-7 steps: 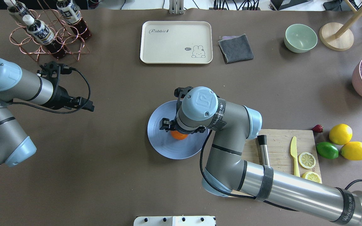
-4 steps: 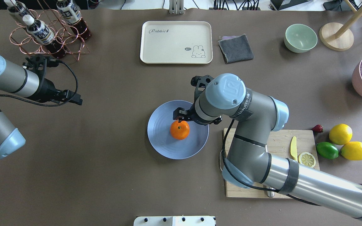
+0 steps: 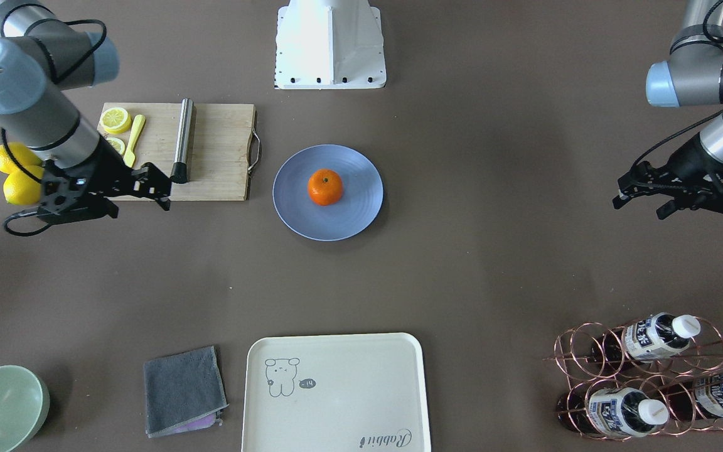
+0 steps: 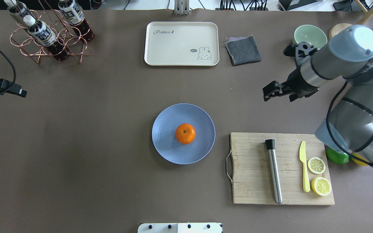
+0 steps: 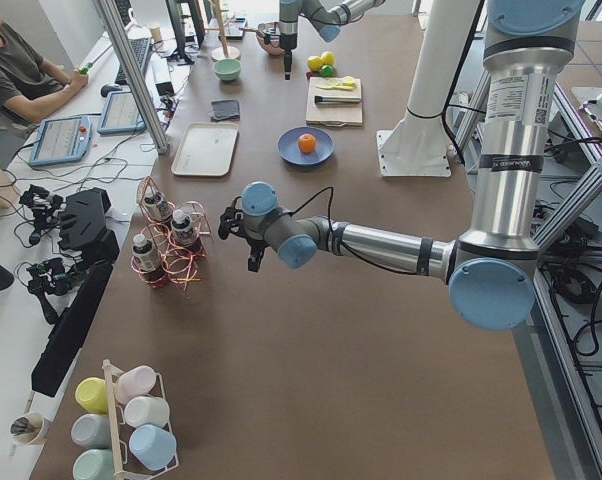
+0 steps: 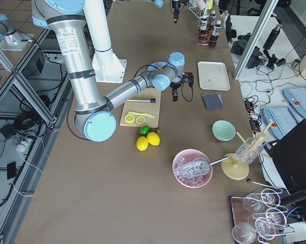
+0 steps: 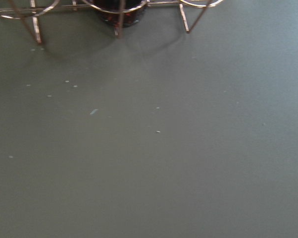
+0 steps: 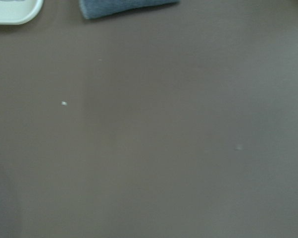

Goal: Pick orange to plate

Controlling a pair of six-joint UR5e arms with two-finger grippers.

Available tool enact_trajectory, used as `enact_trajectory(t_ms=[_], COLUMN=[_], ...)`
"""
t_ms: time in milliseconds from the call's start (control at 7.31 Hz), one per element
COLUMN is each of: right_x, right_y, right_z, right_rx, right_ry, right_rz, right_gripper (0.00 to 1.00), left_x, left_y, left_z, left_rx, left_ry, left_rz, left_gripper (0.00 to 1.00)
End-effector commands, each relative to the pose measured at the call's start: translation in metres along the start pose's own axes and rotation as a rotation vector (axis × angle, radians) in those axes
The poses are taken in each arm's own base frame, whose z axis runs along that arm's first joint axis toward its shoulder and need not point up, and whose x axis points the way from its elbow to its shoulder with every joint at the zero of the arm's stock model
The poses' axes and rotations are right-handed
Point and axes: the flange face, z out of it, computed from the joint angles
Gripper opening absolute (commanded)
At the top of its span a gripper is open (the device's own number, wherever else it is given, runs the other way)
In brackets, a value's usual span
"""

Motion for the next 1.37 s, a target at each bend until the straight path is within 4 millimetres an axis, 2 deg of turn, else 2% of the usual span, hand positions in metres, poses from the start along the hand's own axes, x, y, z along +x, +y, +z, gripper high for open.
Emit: enact_trajectory(t_ms=[0,137,274,411,547,821,958,1232], right_x=[0.169,0.232,0.283,0.317,0.326,0.328,0.328,0.326], right_y=[0.027,0.031,0.033,0.036,0.038,0.039,0.038,0.036], right_z=[-0.018,-0.021,-0.022,-0.024,-0.024,-0.024,-0.023,-0.024], right_rx=[-0.049,-0.062,-0.078,-0.086,-0.088,-0.089,-0.091,-0.087], right_ry=[0.068,0.095,0.097,0.092,0.092,0.093,0.094,0.094], right_rz=[-0.13,-0.194,-0.194,-0.214,-0.215,-0.21,-0.209,-0.212], right_gripper=[1.0,1.0,1.0,1.0,1.0,1.0,1.0,1.0], left_x=[-0.063,-0.108,-0.147,-0.163,-0.167,-0.139,-0.136,-0.141], left_y=[0.035,0.043,0.048,0.049,0.047,0.013,0.013,0.016], left_z=[-0.001,-0.02,-0.031,-0.045,-0.053,-0.07,-0.079,-0.079], left_rx=[-0.032,-0.013,-0.02,-0.016,-0.019,-0.098,-0.096,-0.094], left_ry=[-0.044,-0.069,-0.062,-0.067,-0.074,-0.083,-0.109,-0.136], left_rz=[0.034,0.086,0.105,0.11,0.08,-0.013,-0.02,-0.022], left_gripper=[0.98,0.98,0.98,0.98,0.98,0.98,0.98,0.98])
